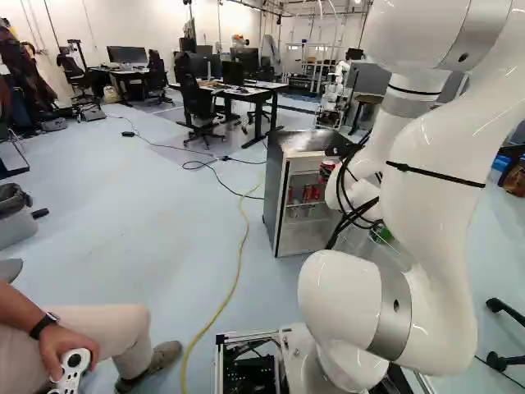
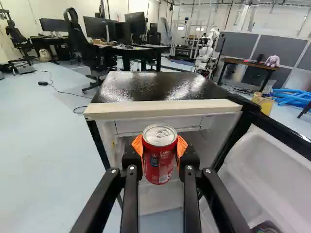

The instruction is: Grab a drink from the fridge

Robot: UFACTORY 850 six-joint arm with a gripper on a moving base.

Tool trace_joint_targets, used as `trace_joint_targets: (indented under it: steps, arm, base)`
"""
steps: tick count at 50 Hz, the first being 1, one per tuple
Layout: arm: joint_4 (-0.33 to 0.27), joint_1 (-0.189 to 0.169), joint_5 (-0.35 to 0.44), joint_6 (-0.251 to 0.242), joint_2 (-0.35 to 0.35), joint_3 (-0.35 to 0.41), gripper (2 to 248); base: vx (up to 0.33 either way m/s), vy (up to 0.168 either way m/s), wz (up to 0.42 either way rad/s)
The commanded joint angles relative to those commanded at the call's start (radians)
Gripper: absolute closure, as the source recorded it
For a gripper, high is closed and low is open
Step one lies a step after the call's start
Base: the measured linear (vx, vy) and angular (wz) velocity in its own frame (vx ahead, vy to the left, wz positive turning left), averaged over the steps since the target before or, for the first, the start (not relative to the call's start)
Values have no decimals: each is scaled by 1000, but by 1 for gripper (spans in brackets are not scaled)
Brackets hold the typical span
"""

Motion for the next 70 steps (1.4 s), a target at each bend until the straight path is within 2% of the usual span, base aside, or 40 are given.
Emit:
trace_joint_targets:
  steps: [32, 70]
  arm:
    - [0, 9, -76, 0, 70, -11, 163]
    - [0, 33, -164, 0, 105, -76, 163]
  base:
    - [0, 0, 0]
    - [0, 0, 0]
